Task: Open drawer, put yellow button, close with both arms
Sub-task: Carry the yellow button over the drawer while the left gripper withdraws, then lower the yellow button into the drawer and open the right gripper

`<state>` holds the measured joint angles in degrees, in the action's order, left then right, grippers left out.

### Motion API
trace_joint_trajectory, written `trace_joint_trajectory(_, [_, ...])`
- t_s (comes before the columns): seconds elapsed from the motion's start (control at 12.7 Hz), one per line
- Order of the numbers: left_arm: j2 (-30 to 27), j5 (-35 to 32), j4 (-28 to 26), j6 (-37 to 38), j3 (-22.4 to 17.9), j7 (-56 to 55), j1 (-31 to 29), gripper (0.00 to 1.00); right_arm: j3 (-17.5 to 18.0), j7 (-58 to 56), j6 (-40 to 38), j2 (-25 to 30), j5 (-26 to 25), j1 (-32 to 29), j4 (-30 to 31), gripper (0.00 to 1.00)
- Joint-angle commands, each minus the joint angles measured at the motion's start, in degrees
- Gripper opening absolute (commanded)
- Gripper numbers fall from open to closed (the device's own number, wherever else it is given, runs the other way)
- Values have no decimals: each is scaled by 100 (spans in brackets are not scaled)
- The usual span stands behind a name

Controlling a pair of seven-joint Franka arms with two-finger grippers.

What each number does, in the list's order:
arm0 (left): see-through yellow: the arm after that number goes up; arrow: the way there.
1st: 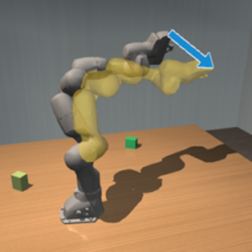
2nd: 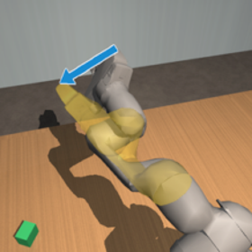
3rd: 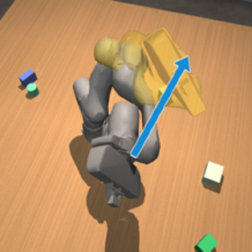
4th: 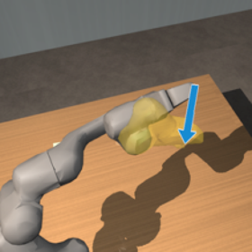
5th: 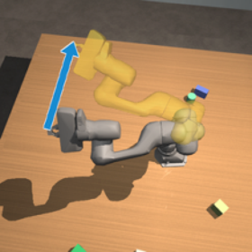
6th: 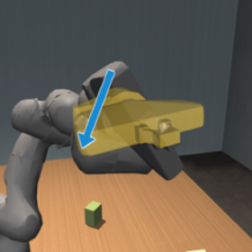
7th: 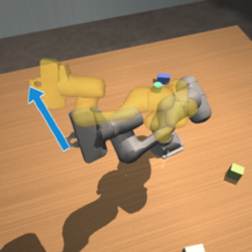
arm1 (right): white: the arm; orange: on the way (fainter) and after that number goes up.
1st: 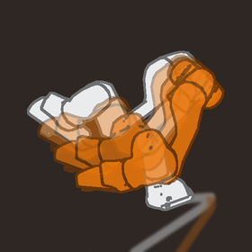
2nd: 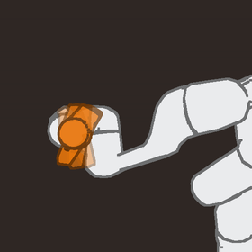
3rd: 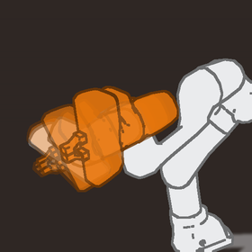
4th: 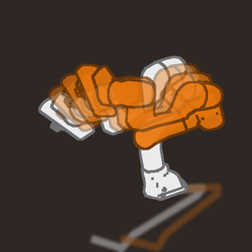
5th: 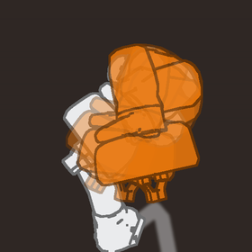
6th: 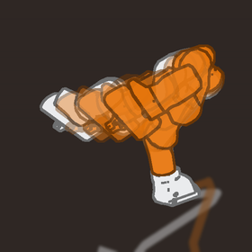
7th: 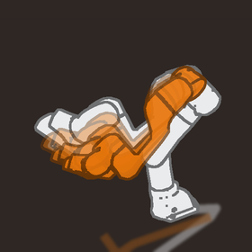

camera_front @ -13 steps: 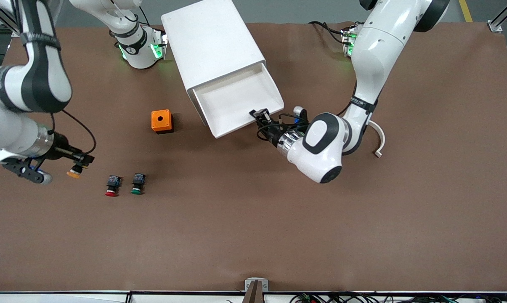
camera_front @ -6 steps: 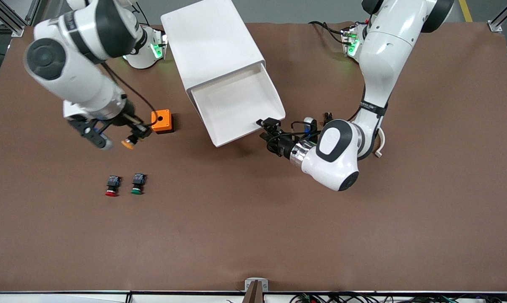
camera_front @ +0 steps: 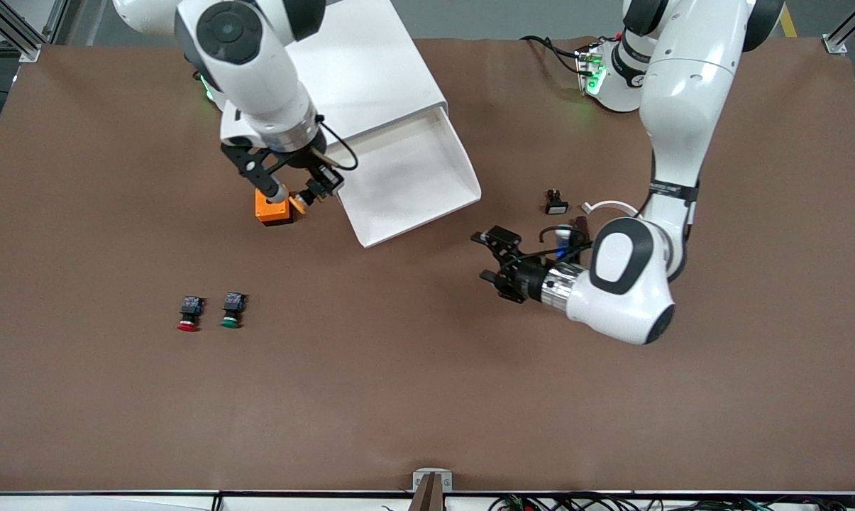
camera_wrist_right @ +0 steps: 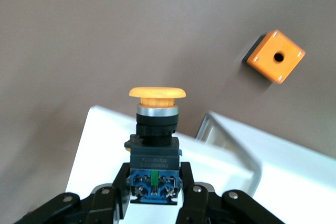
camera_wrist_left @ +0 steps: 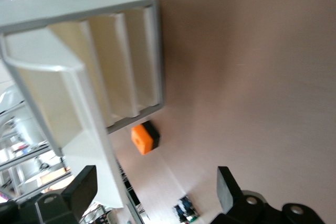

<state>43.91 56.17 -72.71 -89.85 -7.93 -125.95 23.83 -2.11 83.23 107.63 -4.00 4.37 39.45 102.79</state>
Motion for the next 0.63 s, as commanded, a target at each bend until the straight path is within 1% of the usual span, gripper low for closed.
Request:
trace_joint_trajectory(0.0, [-75, -623, 29, 56, -208, 525, 25, 100, -88, 649, 388, -109, -68, 448, 48, 0])
trace_joint_trajectory(0.08, [-84, -869, 46, 56, -261, 884, 43, 100, -96, 851, 503, -223, -85, 571, 31, 0])
trace_joint_trajectory(0.24, [-146, -1195, 90, 56, -428, 1386, 34, 100, -96, 1334, 618, -565, -251, 817, -205, 0])
trace_joint_trajectory(0.39, [-373, -1529, 99, 56, -508, 1852, 43, 100, -96, 1721, 636, -925, -340, 1002, -478, 0])
trace_joint_trajectory(0.55, [-602, -1601, 99, 56, -534, 2423, 34, 100, -88, 2021, 680, -1260, -393, 1073, -768, 0])
